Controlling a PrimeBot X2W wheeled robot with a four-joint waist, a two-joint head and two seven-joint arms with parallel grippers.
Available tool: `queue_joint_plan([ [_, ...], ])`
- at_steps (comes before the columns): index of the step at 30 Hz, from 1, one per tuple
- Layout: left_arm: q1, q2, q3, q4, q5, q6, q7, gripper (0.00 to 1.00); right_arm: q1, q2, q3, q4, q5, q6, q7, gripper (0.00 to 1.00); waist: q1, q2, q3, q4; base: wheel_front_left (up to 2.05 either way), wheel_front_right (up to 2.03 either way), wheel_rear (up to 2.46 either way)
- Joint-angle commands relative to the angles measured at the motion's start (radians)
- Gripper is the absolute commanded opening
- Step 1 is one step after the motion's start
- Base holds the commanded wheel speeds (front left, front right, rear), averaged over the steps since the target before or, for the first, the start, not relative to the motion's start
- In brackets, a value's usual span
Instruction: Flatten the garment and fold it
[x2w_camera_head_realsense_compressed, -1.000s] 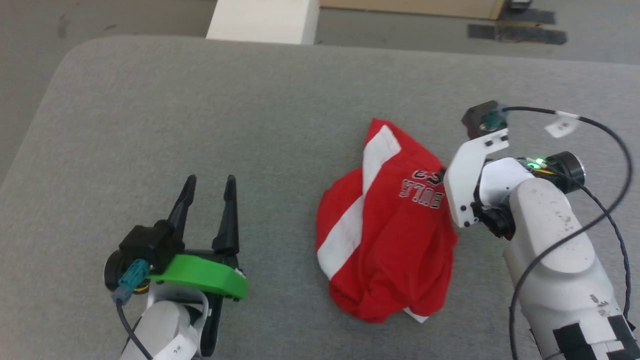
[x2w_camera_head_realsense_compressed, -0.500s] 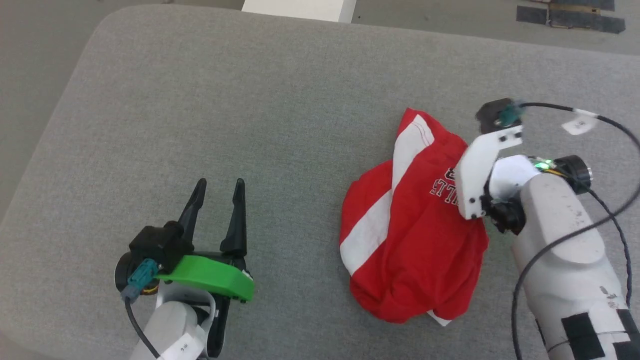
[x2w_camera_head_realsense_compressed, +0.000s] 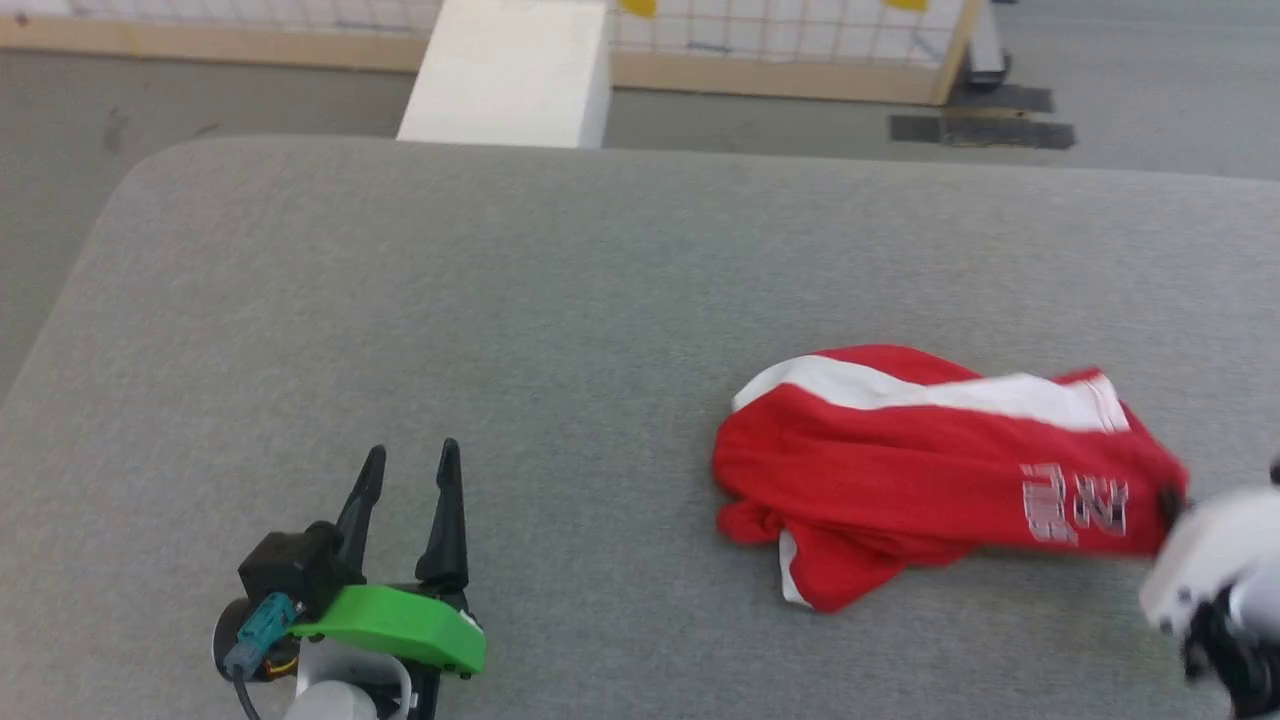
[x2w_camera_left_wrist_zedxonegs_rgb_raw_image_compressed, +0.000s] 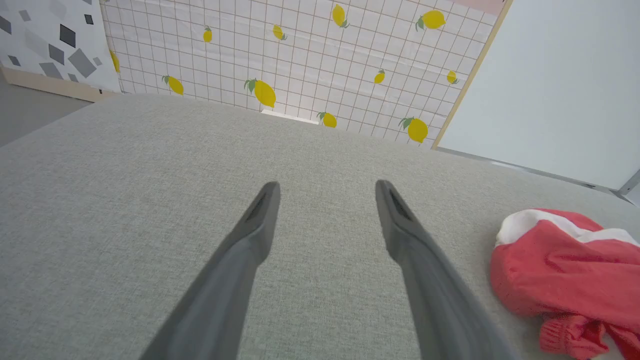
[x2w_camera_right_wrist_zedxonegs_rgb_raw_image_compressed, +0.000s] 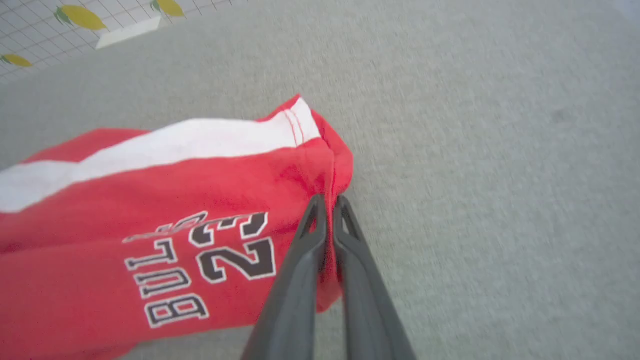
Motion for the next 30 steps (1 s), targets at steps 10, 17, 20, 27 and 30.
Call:
queue_joint_plan([
  [10,0.026,-0.005,0.004,-0.010,-0.050,0.008,0.042,1.00,0.152,0.004,0.058,-0.003,0.211,-0.001,-0.158,1.00,0.0000,0.0000,-0.069,-0.146,0.00,0.00,0.00],
  [17,-0.081,-0.017,-0.028,-0.020,-0.108,-0.023,0.158,1.00,0.128,0.004,0.006,-0.045,0.183,-0.001,-0.243,1.00,0.0000,0.0000,-0.056,-0.217,0.00,0.00,0.00],
  [20,-0.149,-0.023,-0.077,0.015,-0.135,-0.029,0.318,1.00,0.127,0.004,0.023,-0.052,0.189,-0.001,-0.245,1.00,0.0000,0.0000,-0.038,-0.250,0.00,0.00,0.00],
  [27,-0.223,0.005,-0.201,0.110,-0.138,-0.028,0.696,1.00,0.128,0.004,0.091,-0.022,0.232,-0.001,-0.274,1.00,0.0000,0.0000,0.016,-0.318,0.00,0.00,0.00],
  [30,-0.231,0.013,-0.205,0.113,-0.136,-0.019,0.726,1.00,0.125,0.004,0.105,-0.009,0.240,-0.001,-0.294,1.00,0.0000,0.0000,0.035,-0.335,0.00,0.00,0.00],
])
